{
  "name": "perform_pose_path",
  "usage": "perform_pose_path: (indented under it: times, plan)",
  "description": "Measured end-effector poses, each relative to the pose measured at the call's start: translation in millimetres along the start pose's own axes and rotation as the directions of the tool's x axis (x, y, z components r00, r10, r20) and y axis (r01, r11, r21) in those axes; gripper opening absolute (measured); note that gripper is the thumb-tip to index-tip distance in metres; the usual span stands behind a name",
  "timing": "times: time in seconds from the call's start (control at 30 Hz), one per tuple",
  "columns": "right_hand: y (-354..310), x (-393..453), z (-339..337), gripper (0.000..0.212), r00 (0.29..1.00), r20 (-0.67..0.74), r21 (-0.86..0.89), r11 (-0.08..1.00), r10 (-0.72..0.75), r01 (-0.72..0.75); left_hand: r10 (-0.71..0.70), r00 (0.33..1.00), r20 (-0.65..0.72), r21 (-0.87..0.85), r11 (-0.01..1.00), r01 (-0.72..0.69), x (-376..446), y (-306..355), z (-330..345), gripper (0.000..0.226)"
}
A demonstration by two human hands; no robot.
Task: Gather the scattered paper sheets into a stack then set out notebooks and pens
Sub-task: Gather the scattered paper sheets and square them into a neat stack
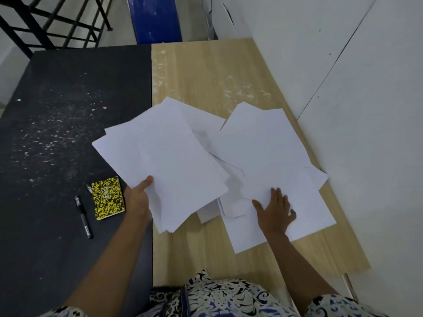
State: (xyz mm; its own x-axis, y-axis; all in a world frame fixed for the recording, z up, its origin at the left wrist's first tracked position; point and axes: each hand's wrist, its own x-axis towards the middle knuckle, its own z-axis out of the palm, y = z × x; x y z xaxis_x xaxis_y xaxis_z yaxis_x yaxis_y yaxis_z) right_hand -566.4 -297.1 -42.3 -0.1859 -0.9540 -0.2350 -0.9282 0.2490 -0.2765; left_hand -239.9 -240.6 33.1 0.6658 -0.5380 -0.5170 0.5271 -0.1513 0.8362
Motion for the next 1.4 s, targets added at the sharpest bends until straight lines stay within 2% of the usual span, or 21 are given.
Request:
perform_pose_path:
  times: [0.1,0.2,0.33,0.43,0.5,0.6,0.7,0.8,0.87,0.93,1.0,1.1,1.17,1.23,1.3,1.4]
  plan:
    - [0.7,-1.1,-5.2,0.068,0.999,-0.026,-0.039,0.999,-0.037,0.036,0.025,0.999,-0.039,-0.099,0.995,-0.029,-1.9,15.4,8.3,0.044]
    - [4.8,-0.4,-2.4,0.056,0.995,-0.066,-0.048,0.996,-0.077,0.074,0.029,0.998,-0.050,-0.124,0.992,-0.035,-4.0,21.3,9.1,0.041]
    - [4.8,0.2,-1.1,0.023,0.960,-0.243,0.035,0.988,-0.138,0.151,-0.015,1.000,-0.012,-0.008,1.000,0.015,-15.6,5.4,7.8,0.039]
    - [0.9,-2.9,-11.8,0.036,0.944,-0.311,0.204,0.961,-0.115,0.184,-0.079,0.997,0.020,0.125,0.989,0.076,-26.0,-18.3,4.3,0.036]
    - [-3.8,-4.1,-18.3,0.026,0.953,-0.297,0.322,0.932,-0.066,0.165,-0.137,0.989,0.045,0.202,0.971,0.126,-27.9,-35.9,0.1,0.038]
    - [-17.1,-7.9,-27.9,0.022,0.958,-0.283,0.376,0.914,-0.042,0.151,-0.207,0.976,0.075,0.322,0.931,0.173,-29.9,-55.0,-3.0,0.039]
    - [-40.5,-22.7,-31.3,0.023,0.966,-0.227,0.430,0.877,-0.125,0.214,-0.257,0.955,0.145,0.417,0.892,0.176,-33.6,-62.1,-3.3,0.038]
    - [-66.1,-43.9,-28.0,0.025,0.972,-0.107,0.497,0.835,-0.211,0.236,-0.308,0.931,0.198,0.482,0.857,0.181,-35.2,-68.0,-1.7,0.041]
    - [-82.7,-56.4,-27.1,0.027,0.951,0.085,0.606,0.773,-0.297,0.187,-0.322,0.929,0.184,0.514,0.837,0.188,-37.6,-70.5,0.5,0.039]
    - [-93.3,-66.4,-26.6,0.031,0.863,0.309,0.686,0.722,-0.400,0.088,-0.342,0.927,0.156,0.485,0.844,0.230,-39.5,-73.0,0.3,0.035]
    - [-93.6,-73.7,-17.9,0.026,0.809,0.359,0.683,0.722,-0.466,0.113,-0.398,0.907,0.137,0.390,0.863,0.320,-37.4,-76.1,-3.3,0.041]
    - [-82.0,-74.3,0.4,0.023,0.889,0.189,0.510,0.816,-0.416,0.273,-0.464,0.867,0.184,0.328,0.860,0.391,-30.3,-80.2,-8.4,0.058]
    - [-73.6,-70.4,7.7,0.027,0.904,0.147,0.392,0.862,-0.402,0.320,-0.424,0.884,0.195,0.390,0.861,0.327,-34.0,-77.7,-7.4,0.051]
    - [-69.1,-65.5,8.1,0.027,0.903,0.189,0.404,0.869,-0.386,0.286,-0.339,0.918,0.208,0.480,0.853,0.206,-35.7,-80.9,-7.6,0.045]
    - [-66.8,-57.3,9.0,0.026,0.909,0.179,0.406,0.870,-0.378,0.282,-0.269,0.939,0.212,0.526,0.842,0.123,-35.8,-84.3,-8.4,0.048]
    - [-64.3,-39.6,6.2,0.026,0.929,0.117,0.368,0.884,-0.351,0.287,-0.259,0.946,0.193,0.536,0.836,0.119,-30.9,-85.8,-7.5,0.047]
